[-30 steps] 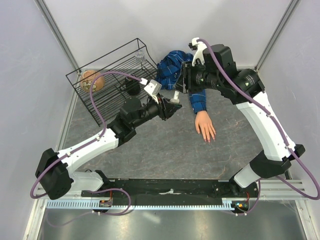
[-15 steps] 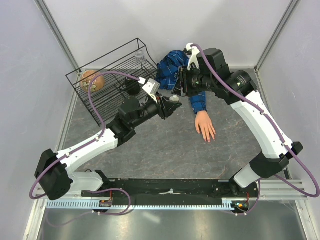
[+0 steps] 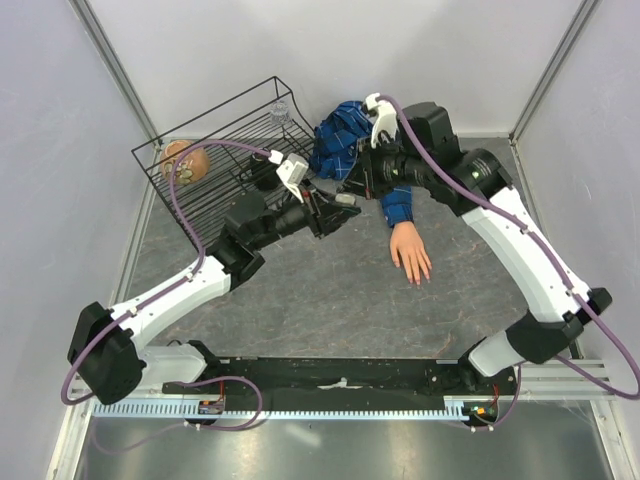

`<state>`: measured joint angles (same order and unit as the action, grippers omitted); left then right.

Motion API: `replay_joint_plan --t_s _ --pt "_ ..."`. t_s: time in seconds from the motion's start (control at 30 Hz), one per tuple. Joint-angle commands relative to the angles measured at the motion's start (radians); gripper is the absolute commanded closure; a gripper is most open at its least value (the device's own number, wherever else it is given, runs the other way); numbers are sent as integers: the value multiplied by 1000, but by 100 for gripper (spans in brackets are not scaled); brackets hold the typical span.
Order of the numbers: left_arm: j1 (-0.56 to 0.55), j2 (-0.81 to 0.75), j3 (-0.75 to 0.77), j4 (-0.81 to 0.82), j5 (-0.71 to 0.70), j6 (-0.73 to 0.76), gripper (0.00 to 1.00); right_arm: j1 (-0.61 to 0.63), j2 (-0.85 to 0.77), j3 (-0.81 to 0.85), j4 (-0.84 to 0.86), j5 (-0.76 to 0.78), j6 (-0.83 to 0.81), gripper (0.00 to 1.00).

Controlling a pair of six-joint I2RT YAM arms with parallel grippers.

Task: Paint the nails

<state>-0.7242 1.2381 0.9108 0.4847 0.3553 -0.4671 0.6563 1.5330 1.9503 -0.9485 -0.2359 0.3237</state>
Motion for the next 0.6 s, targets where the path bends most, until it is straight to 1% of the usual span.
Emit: replay_joint_plan --t_s 0.0,0.03,0.07,0.1,0.13,0.17,0.2,0.23,0.27,0.3,0.37,0.4,0.43,0.47,0.5,0.53,0.57 --pt "98 -29 -32 367 357 -296 98 9 -157 -243 204 -508 -260 100" --pt "115 -19 -47 441 482 -365 98 8 -237 -304 273 -687 -271 100" --pt "140 -6 -49 522 546 -442 98 3 -273 -361 359 -736 -191 100" --pt "147 39 -47 711 597 -616 98 -3 -295 -437 502 -791 -140 100" --pt "155 61 -37 786 666 -699 98 -13 -301 -461 555 -856 -91 100" --pt "161 82 -30 861 686 -775 98 -14 -295 -474 586 -911 -33 100" --pt "163 105 -26 940 697 -868 98 -14 -294 -493 590 -902 -29 100" --pt "163 104 -18 936 711 -877 98 -12 -307 -502 587 -883 -31 100" --pt "163 94 -18 893 703 -805 98 -14 -316 -510 585 -829 -35 100" --pt "163 42 -20 720 691 -733 98 -12 -332 -510 583 -801 -37 100" --pt "161 -21 -9 497 621 -543 98 -12 -339 -499 582 -752 -26 100" --pt "161 -58 5 330 576 -330 98 -12 -341 -482 574 -670 -2 99" --pt "160 -104 40 119 497 -235 98 -14 -343 -473 567 -619 9 90" --pt "157 -124 57 21 455 -152 98 -12 -341 -461 559 -573 26 72" --pt "155 -141 71 -51 400 -20 98 -12 -340 -429 521 -421 41 55" --pt "149 -156 91 -171 272 34 98 -12 -335 -410 493 -337 82 37" --pt "134 -184 97 -207 210 80 98 -12 -330 -390 466 -262 104 31"
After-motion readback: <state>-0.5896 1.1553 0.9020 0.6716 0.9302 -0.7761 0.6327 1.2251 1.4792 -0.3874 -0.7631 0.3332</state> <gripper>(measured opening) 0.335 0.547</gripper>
